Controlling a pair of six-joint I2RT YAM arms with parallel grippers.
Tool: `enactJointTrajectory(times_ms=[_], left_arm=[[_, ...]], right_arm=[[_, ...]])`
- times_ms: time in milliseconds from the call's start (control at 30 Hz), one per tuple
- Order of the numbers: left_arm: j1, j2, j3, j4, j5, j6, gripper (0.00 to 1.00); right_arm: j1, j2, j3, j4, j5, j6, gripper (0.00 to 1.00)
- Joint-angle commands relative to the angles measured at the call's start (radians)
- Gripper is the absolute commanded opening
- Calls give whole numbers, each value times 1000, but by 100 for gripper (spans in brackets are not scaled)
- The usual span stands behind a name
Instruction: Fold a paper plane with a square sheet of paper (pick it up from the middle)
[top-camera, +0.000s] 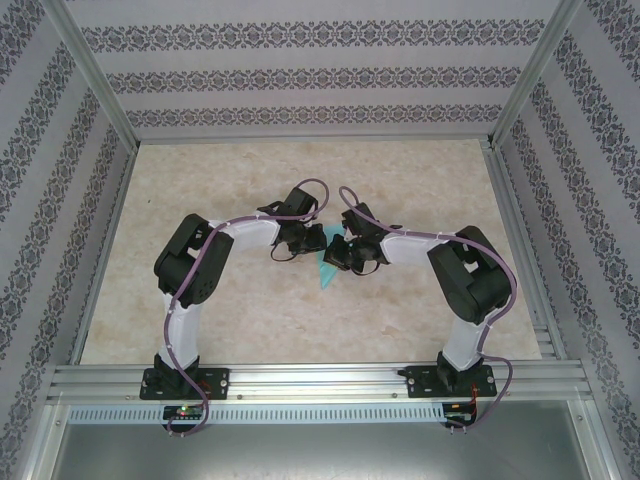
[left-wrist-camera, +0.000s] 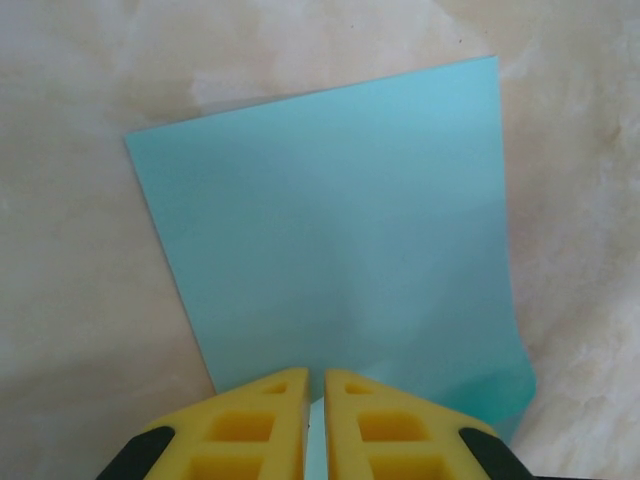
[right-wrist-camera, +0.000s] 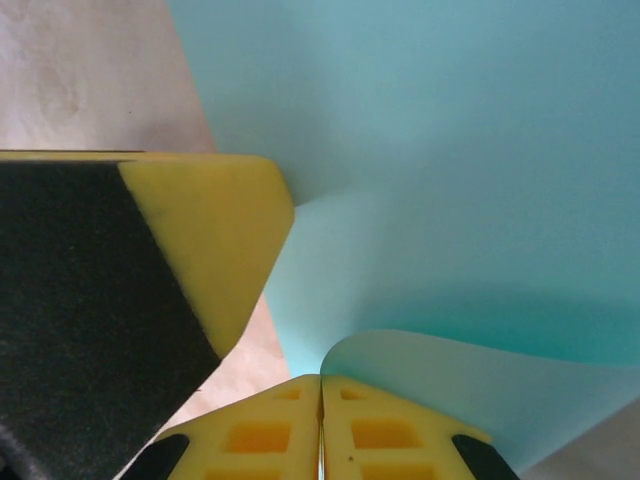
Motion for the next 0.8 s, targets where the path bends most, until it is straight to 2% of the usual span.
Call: enactJointTrajectory(times_ms=[0,767], left_arm=[[6,31,16,-39,-2,21,14],[6,28,15,-34,18,20,14]], right_arm=[[9,20,29,-4,-13,-43,10],[13,68,57,-31,-21,-93,11]])
